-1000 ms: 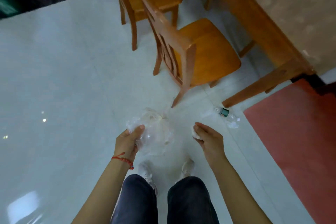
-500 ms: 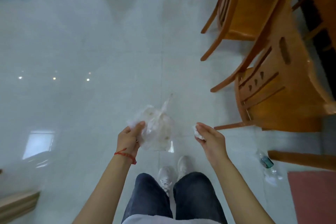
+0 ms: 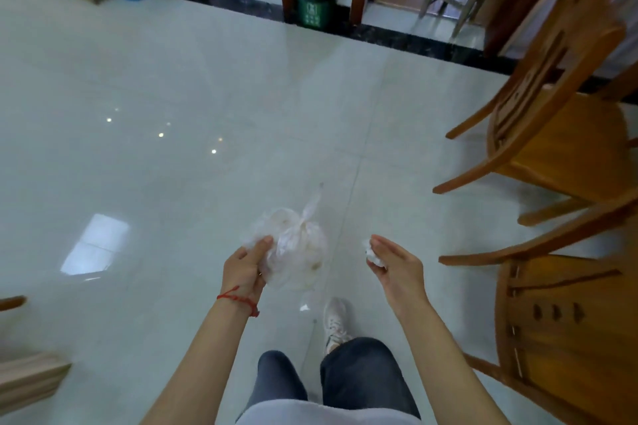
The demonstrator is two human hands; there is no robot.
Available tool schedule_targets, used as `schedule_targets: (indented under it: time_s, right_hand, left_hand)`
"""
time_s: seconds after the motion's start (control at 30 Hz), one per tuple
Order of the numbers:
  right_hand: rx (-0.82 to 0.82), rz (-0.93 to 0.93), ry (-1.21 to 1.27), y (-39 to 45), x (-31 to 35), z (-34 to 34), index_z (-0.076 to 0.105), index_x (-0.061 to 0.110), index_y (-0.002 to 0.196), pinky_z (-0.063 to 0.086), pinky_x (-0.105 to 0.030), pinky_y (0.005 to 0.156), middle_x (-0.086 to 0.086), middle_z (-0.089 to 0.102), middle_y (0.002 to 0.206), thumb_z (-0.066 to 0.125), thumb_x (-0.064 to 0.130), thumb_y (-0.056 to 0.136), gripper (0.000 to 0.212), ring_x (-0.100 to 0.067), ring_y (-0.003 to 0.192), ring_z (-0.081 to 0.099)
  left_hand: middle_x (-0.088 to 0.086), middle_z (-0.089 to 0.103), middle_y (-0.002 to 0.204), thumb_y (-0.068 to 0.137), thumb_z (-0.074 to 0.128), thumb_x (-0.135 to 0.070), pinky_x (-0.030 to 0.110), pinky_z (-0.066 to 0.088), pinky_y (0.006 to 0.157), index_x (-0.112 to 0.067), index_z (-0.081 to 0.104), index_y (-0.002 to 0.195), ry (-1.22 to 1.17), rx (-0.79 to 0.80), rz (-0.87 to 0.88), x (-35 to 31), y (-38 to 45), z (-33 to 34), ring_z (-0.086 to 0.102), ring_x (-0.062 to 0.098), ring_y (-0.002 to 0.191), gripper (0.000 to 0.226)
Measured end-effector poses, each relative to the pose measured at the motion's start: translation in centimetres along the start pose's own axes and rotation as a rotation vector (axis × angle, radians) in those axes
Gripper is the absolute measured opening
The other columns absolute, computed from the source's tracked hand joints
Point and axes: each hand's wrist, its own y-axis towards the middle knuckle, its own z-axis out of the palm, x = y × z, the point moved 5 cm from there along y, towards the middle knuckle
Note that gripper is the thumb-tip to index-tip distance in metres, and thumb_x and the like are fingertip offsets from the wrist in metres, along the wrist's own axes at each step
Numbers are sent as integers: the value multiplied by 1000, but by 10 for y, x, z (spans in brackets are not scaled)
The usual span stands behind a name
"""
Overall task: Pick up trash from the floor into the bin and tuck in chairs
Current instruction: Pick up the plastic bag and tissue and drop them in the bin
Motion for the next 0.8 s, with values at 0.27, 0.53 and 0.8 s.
schedule_targets:
  time_s: [0.27,0.53,0.8]
  right_hand:
    - [107,-13,-2,64,76,93,67,4,87,52,-20,63,-10,68,84,66,1,78,10,-8,61,65]
    - [67,-18,33,148,128,195,64,-2,92,54,-22,67,-11,66,81,62,-2,80,12,-5,54,63]
    - [33,-24,106,223,186,295,66,1,84,55,-17,61,-3,73,66,62,-3,80,7,-7,54,62]
  left_hand:
    - [-1,70,71,79,65,-7,22,56,52,-8,66,83,-85,-27,33,-79,59,56,67,12,67,3]
    - [-4,73,68,81,61,-5,22,56,54,-6,65,83,-121,22,29,-177,166,100,69,10,66,4]
    - [8,62,87,81,63,-9,22,56,58,-4,61,84,-22,59,42,-290,270,144,66,16,74,7]
